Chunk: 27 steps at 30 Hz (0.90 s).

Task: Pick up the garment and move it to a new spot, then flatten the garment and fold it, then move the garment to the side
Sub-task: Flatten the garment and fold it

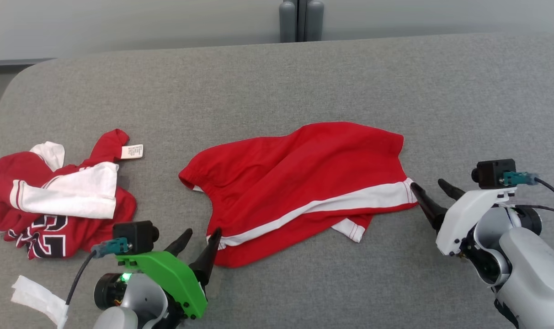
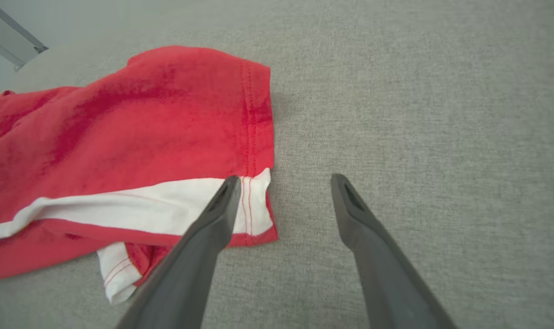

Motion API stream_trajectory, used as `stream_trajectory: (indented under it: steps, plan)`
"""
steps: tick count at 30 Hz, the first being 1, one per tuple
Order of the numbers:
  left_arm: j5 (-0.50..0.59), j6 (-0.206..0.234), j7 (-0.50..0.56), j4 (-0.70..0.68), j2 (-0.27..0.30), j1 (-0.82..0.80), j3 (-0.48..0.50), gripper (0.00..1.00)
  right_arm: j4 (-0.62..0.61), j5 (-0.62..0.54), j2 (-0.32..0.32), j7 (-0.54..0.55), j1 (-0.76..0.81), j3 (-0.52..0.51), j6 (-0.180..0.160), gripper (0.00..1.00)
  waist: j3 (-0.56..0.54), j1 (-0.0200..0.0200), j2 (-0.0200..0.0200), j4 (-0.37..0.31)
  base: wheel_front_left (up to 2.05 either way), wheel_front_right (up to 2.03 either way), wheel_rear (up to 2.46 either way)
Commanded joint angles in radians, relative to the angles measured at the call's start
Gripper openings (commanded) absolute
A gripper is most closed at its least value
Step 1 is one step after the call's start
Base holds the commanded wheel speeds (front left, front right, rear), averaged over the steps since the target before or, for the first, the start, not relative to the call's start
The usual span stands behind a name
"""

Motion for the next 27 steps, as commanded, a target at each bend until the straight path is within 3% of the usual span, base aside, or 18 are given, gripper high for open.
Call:
stream_trajectory:
  steps: [1,6,16,17,18,19,20,21,22,23,24,27]
  plan:
    - [-0.016,0.005,0.021,-0.008,0.003,0.004,-0.005,1.0,0.013,0.018,0.001,0.017,-0.017,0.017,-0.001,1.0,0.014,0.0,0.0,0.008,0.0,0.0,0.0]
    - [-0.034,0.023,0.112,-0.014,0.012,0.009,-0.018,1.0,0.054,0.071,0.005,0.062,-0.05,0.073,-0.001,1.0,0.026,0.0,0.0,0.01,0.0,0.0,0.0]
    - [-0.085,0.015,0.156,0.023,0.003,-0.03,-0.037,1.0,0.107,0.12,0.007,0.043,-0.1,0.158,-0.001,1.0,0.037,0.0,0.0,0.0,0.0,0.0,0.0]
    - [-0.087,0.014,0.154,0.029,0.002,-0.032,-0.038,1.0,0.111,0.125,0.007,0.042,-0.102,0.165,-0.001,0.97,0.037,0.0,0.0,0.0,0.0,0.0,0.0]
    - [-0.08,0.013,0.15,0.037,0.009,-0.035,-0.041,1.0,0.115,0.132,0.007,0.039,-0.103,0.176,-0.001,0.67,0.037,0.0,0.0,-0.001,0.0,0.0,0.0]
    - [-0.076,0.012,0.147,0.042,0.011,-0.038,-0.042,1.0,0.118,0.136,0.006,0.035,-0.104,0.183,-0.001,0.51,0.037,0.0,0.0,-0.001,0.0,0.0,0.0]
    - [-0.08,0.01,0.137,0.046,0.008,-0.042,-0.043,0.96,0.118,0.144,0.005,0.029,-0.108,0.194,-0.001,0.33,0.037,0.0,0.0,-0.001,0.0,0.0,0.0]
    - [-0.087,0.008,0.131,0.049,0.005,-0.045,-0.045,0.79,0.113,0.147,0.004,0.02,-0.111,0.205,-0.001,0.14,0.036,0.0,0.0,-0.001,0.0,0.0,0.0]
    - [-0.09,0.009,0.124,0.052,0.004,-0.048,-0.047,0.45,0.106,0.154,-0.001,0.005,-0.114,0.216,-0.001,0.0,0.035,0.0,0.0,-0.001,0.0,0.0,0.0]
    - [-0.089,0.007,0.116,0.055,0.006,-0.049,-0.049,0.3,0.101,0.16,-0.004,-0.005,-0.114,0.225,-0.001,0.0,0.034,0.0,0.0,-0.001,0.0,0.0,0.0]
    - [-0.091,0.004,0.109,0.059,0.009,-0.049,-0.051,0.0,0.097,0.167,-0.008,-0.02,-0.115,0.235,-0.001,0.0,0.031,0.0,0.0,-0.002,0.0,0.0,0.0]
    - [-0.097,0.001,0.093,0.061,0.018,-0.047,-0.054,0.0,0.09,0.18,-0.02,-0.068,-0.124,0.258,-0.001,0.0,0.02,0.0,0.0,-0.004,0.0,0.0,0.0]
